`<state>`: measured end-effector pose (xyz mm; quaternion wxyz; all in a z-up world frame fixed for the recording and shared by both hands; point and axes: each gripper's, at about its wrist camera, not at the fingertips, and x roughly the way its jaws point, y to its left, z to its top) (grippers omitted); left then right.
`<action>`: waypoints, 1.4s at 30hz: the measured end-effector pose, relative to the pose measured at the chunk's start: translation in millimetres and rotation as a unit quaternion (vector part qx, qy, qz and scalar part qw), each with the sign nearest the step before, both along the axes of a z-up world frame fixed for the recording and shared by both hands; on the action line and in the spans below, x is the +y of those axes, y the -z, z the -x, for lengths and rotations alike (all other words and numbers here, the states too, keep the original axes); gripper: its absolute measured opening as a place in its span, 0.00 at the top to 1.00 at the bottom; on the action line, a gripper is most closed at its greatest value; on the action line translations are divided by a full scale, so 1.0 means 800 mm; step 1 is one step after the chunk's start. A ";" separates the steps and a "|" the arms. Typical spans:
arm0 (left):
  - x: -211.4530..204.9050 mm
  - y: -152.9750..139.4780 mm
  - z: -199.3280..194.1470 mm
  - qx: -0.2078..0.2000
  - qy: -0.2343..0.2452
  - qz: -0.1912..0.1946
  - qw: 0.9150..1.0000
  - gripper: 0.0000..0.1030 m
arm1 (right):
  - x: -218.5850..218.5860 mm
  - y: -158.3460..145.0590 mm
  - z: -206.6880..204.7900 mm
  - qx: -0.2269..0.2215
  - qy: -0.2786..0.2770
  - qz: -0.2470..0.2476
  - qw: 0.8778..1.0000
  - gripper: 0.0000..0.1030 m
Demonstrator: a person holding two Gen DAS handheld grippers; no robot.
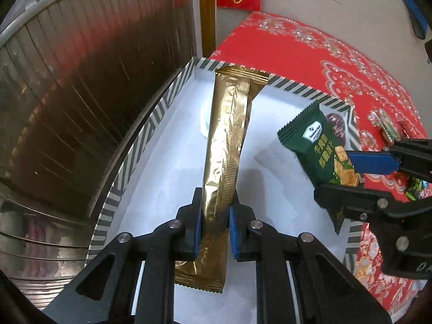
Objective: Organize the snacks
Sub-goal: 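Carry the gold foil bar and green cracker packet into the striped tray, then open both tools to release the gold bar and cracker packet in the tray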
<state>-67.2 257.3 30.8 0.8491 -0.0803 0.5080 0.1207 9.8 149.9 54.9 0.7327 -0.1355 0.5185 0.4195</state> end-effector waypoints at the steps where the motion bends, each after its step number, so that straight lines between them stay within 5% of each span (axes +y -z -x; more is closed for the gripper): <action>1: 0.000 0.003 -0.002 0.002 -0.001 0.000 1.000 0.82 | 0.002 0.003 0.001 0.003 -0.001 0.002 1.000 0.55; 16: -0.003 0.017 -0.007 0.008 -0.002 -0.033 0.999 0.81 | 0.025 0.029 -0.002 0.026 -0.006 0.020 0.999 0.54; 19: 0.000 0.021 -0.008 0.016 -0.004 -0.040 0.999 0.72 | 0.029 0.030 -0.004 0.026 -0.006 0.020 0.999 0.51; 24: 0.005 0.022 -0.007 0.013 -0.006 -0.045 0.999 0.36 | 0.018 0.023 -0.006 0.030 -0.003 0.009 0.999 0.50; 35: -0.009 -0.033 0.004 -0.040 -0.006 -0.095 0.995 0.24 | -0.033 -0.013 0.013 0.011 -0.014 -0.036 0.999 0.47; 42: -0.059 -0.068 -0.012 -0.075 0.040 -0.089 0.992 0.19 | -0.104 -0.021 0.008 0.003 0.036 -0.035 0.999 0.47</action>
